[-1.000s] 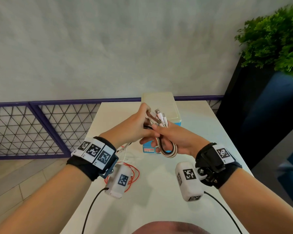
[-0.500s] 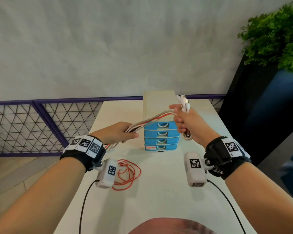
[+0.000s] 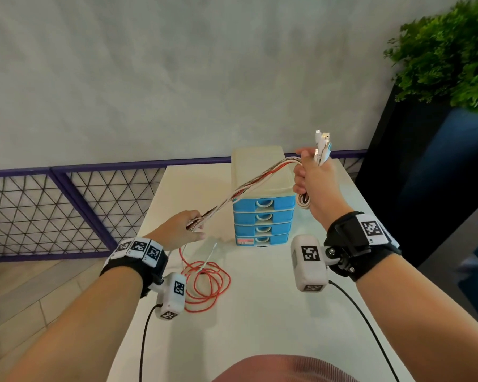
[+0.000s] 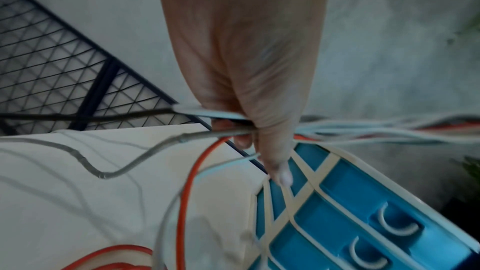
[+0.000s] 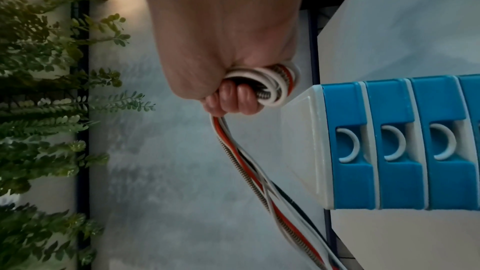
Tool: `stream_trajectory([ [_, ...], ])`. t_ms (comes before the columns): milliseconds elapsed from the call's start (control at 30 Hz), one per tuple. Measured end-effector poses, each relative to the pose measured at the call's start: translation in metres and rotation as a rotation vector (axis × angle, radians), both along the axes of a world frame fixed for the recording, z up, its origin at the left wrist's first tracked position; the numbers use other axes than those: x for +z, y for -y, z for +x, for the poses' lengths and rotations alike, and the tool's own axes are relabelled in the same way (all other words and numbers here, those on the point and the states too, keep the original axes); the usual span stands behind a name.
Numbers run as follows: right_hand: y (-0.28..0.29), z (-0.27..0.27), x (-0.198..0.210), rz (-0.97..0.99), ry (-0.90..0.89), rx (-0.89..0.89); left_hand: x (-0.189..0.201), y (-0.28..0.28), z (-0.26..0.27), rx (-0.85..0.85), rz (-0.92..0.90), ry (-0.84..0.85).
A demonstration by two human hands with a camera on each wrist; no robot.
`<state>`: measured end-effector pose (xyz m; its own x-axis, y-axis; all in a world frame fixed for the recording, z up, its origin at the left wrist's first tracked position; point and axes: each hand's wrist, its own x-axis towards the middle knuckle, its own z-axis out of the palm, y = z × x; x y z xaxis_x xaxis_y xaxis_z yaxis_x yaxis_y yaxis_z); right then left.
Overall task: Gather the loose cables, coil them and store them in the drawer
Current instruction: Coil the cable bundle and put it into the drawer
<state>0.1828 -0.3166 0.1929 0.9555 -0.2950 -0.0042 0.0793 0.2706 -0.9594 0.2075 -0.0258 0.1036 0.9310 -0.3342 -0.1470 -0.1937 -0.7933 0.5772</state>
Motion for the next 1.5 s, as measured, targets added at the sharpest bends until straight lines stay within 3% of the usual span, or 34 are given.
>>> stream_trajectory([
  [233,0.004,0.001,-0.003,-0.016,-0.016,-0.1,0.005,-0.007,0.0,0.008,0.075,-0.067],
  [400,0.019,0.005,-0.005,-0.101,-0.044,-0.15,0.018,-0.002,-0.005,0.077,-0.068,-0.171],
  [467,0.023,0.006,-0.007,-0.124,-0.049,-0.165,0.023,0.001,-0.008,0.115,-0.201,-0.229],
  [600,0.023,0.004,-0.006,-0.128,-0.075,-0.192,0.025,-0.006,-0.007,0.198,-0.655,-0.414],
  [700,0.025,0.004,-0.005,-0.118,-0.095,-0.214,0.023,-0.016,-0.007,0.263,-0.882,-0.402],
  [867,0.027,0.005,-0.002,-0.041,-0.109,-0.191,0.023,-0.024,-0.009,0.419,-1.151,-0.376],
  [1033,0.034,0.008,-0.009,-0.099,-0.107,-0.257,0.016,-0.036,-0.005,0.471,-1.322,-0.341],
  [1167,0.048,0.008,-0.007,-0.055,-0.084,-0.333,0.007,-0.055,-0.001,0.584,-1.28,-0.265],
  [1333,0.055,0.009,-0.002,-0.071,-0.089,-0.324,-0.008,-0.074,-0.003,0.675,-1.034,-0.192],
  [1500,0.051,0.009,-0.004,-0.046,-0.047,-0.311,-0.023,-0.083,0.006,0.587,-0.323,0.049],
])
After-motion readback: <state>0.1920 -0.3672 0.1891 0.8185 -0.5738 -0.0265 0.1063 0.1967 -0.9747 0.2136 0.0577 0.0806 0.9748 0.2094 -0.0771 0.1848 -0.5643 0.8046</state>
